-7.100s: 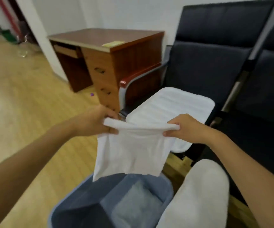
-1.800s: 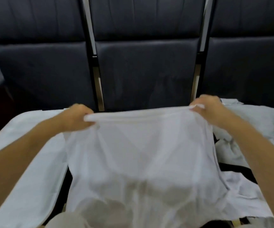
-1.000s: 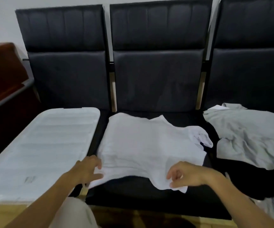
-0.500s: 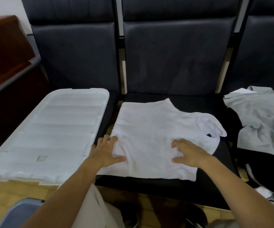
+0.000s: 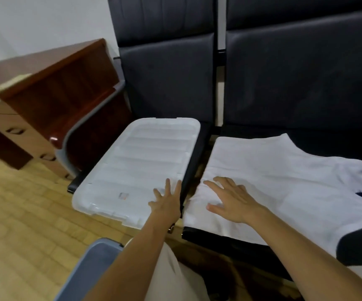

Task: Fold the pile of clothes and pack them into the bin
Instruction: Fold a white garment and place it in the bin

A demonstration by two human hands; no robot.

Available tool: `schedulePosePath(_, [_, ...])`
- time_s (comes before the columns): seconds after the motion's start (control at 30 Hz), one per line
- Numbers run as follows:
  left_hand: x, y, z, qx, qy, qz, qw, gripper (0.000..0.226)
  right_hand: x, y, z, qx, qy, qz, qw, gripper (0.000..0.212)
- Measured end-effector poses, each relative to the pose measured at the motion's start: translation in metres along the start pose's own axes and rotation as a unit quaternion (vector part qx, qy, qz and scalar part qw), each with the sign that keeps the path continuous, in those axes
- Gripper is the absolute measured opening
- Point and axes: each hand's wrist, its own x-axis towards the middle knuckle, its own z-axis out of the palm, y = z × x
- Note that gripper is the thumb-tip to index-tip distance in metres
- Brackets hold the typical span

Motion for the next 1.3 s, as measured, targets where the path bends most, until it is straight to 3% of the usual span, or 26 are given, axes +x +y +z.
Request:
schedulePosePath(0.4, [0.029, -0.037, -0.004, -0.059, 0.016, -0.04, 0.997, 0.091, 0.019, -0.006, 0.006, 0.001, -0.05, 0.017, 0.999, 0.073])
schedulePosePath(0.57, [0.029, -0.02, -0.008, -0.056, 0.099, 0.045, 0.993, 0.074, 0.013, -0.002, -0.002, 0.001, -0.049, 0.028, 0.998, 0.072])
schedulePosePath(0.77, [0.022, 0.065, -0.008, -0.048, 0.088, 0.258, 0.961, 0.062, -0.016, 0.035, -0.023, -0.014, -0.039, 0.088, 0.995, 0.066])
schedulePosePath(0.9, [0.014, 0.129, -0.004, -0.022, 0.066, 0.345, 0.936, 0.063, -0.051, 0.086, -0.039, -0.034, 0.034, 0.18, 0.982, 0.058])
schedulePosePath(1.0, [0.01, 0.179, -0.002, -0.008, 0.043, 0.399, 0.916, 0.064, -0.088, 0.133, -0.048, -0.067, 0.036, 0.284, 0.956, 0.06])
schedulePosePath(1.1, [0.015, 0.237, -0.007, -0.013, 0.031, 0.431, 0.902, 0.062, -0.125, 0.173, -0.054, -0.029, 0.057, 0.355, 0.933, 0.061])
schedulePosePath(1.3, [0.031, 0.36, -0.031, -0.047, 0.039, 0.454, 0.889, 0.061, -0.172, 0.235, -0.061, 0.065, 0.169, 0.413, 0.893, 0.058])
